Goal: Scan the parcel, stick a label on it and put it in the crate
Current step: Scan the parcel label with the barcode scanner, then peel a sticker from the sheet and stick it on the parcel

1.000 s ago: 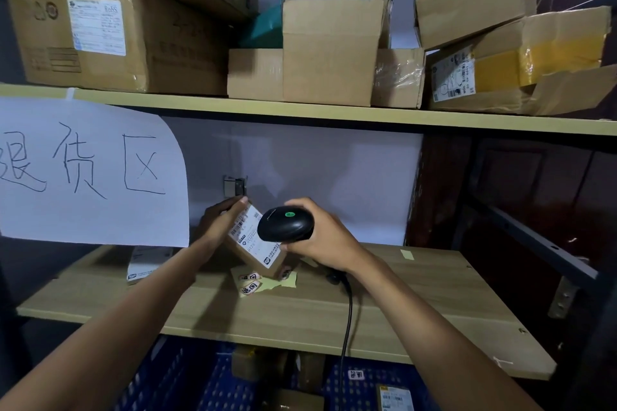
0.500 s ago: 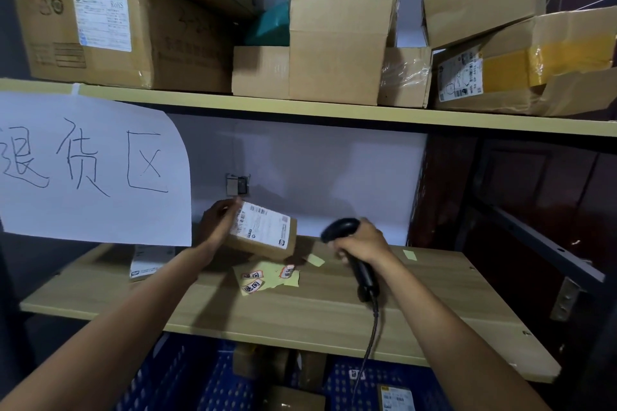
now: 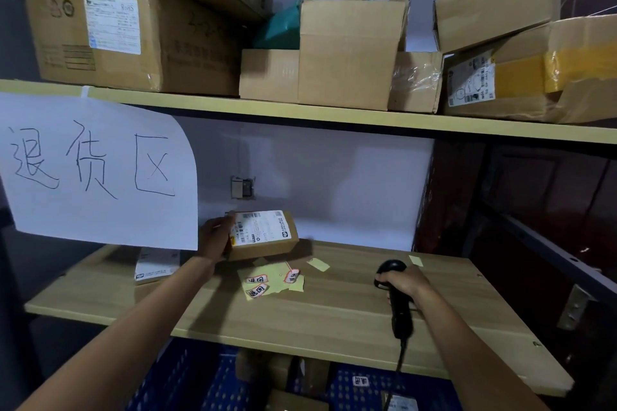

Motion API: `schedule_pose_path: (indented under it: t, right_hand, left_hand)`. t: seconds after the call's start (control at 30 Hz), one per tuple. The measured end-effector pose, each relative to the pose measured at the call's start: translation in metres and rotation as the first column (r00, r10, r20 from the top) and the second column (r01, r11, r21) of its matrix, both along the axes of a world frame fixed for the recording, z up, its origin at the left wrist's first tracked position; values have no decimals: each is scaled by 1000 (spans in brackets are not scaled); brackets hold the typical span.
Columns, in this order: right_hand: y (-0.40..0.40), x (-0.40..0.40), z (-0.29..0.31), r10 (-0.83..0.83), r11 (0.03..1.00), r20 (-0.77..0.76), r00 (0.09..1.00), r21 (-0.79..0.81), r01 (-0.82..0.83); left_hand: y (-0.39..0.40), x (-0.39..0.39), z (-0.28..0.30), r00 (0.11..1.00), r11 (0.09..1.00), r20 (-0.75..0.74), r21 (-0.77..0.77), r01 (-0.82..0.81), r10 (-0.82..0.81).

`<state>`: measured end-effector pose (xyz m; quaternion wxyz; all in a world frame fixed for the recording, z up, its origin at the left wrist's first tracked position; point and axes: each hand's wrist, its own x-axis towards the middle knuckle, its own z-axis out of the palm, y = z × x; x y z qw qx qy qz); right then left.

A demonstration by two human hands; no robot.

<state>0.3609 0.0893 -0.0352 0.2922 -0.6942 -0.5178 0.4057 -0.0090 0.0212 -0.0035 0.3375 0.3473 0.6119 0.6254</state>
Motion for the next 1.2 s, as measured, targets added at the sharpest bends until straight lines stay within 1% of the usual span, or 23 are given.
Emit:
schedule_pose_path:
  t: [0.2,0.27,0.37,0.43,0.57,0.63,0.7,0.8,0.87,0.93,1.0,1.03,1.07,1.13,1.2]
  right_hand:
    - [-11,-5,11,27,999,69,997,-49,-23]
    - [-11,-3,11,29,996,61,998,-81,-24]
    - [-13,-1,14,39,991,67,997,-128,-30]
    - [-14,0,15,53,992,82,995,-122,-42]
    - [-17,4,16,62,994,85,994,-91,-54]
    - [-19,5,18,61,996,118,991,-77,-52]
    - [-21,6,20,62,997,184,981,-54,-53]
    - [-22,5,24,70,997,317,946,-10,-70]
    - [-25,1,28,35,997,433,901,51,-64]
    - [-30,-7,32,-55,974,537,842,214,-73]
    - [-33,-20,36,-113,898,586,803,406,-170]
    - [-34,-29,38,-78,855,597,798,452,-255]
    - [-34,-41,40,2,821,607,795,453,-348]
    - [-36,-68,42,199,782,614,764,370,-501]
    - [-38,-96,39,353,750,585,730,290,-595]
  left_hand:
    - [0,-2,-5,997,1000,76,0,-30,30]
    - [1,-2,-7,994,1000,102,-6,-27,27]
    - [0,-1,-8,983,1000,181,-14,-23,26]
    - [0,-1,-9,977,999,209,-20,-27,31]
    - [1,1,-10,976,999,215,-23,-42,46]
    - [1,4,-9,974,999,223,-18,-37,40]
    - [1,6,-10,972,999,230,-16,-39,42]
    - [1,7,-12,970,999,240,-17,-28,31]
    - [-1,6,-12,969,999,244,-17,-29,32]
    - [-4,5,-13,967,1000,252,-13,-25,28]
    - [-6,3,-13,962,999,270,-16,-31,35]
    - [-6,2,-14,959,999,281,-16,-38,41]
    - [-7,1,-14,955,999,292,-16,-40,43]
    - [-7,1,-15,949,999,312,-14,-41,44]
    - [-6,1,-15,936,999,349,-14,-46,48]
